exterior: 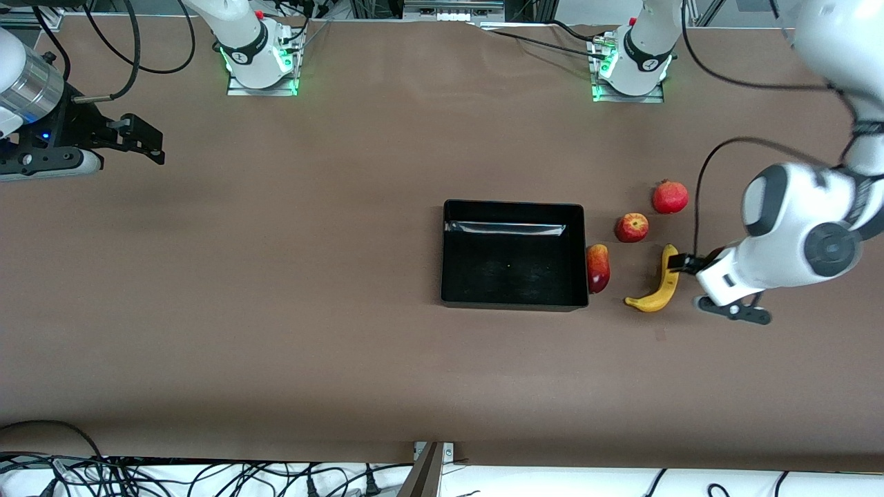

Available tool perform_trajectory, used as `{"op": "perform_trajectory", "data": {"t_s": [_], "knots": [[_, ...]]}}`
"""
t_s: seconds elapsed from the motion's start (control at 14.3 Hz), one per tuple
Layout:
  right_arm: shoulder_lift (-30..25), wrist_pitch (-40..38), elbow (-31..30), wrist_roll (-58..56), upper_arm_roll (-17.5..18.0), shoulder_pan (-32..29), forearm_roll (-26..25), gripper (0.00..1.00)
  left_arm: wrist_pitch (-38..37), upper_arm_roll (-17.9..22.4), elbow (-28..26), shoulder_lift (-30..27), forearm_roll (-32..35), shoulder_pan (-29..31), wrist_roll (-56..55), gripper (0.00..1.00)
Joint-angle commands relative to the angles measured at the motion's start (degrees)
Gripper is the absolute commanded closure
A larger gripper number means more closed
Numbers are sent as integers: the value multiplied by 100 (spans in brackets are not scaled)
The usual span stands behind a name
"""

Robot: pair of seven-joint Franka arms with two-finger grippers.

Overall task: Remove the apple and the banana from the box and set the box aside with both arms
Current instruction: 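Lift the banana out of the tray with the left gripper, then release the banana near the plum while the right gripper reaches the tray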

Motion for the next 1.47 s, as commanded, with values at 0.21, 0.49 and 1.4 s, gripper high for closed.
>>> {"op": "perform_trajectory", "data": {"t_s": [0.21, 0.49, 1.4], "knots": [[330, 397, 150, -67, 65, 79, 2, 0, -1679, -180, 1248, -753, -60, -32, -663, 0], [594, 348, 89, -94, 73, 369, -42, 0, -911, 1080, 48, -2089, -673, -898, -1048, 0], [2667, 2761, 150, 2926, 109, 2423, 1039, 0, -395, 1631, -818, -2672, -763, -1377, -927, 0]]}}
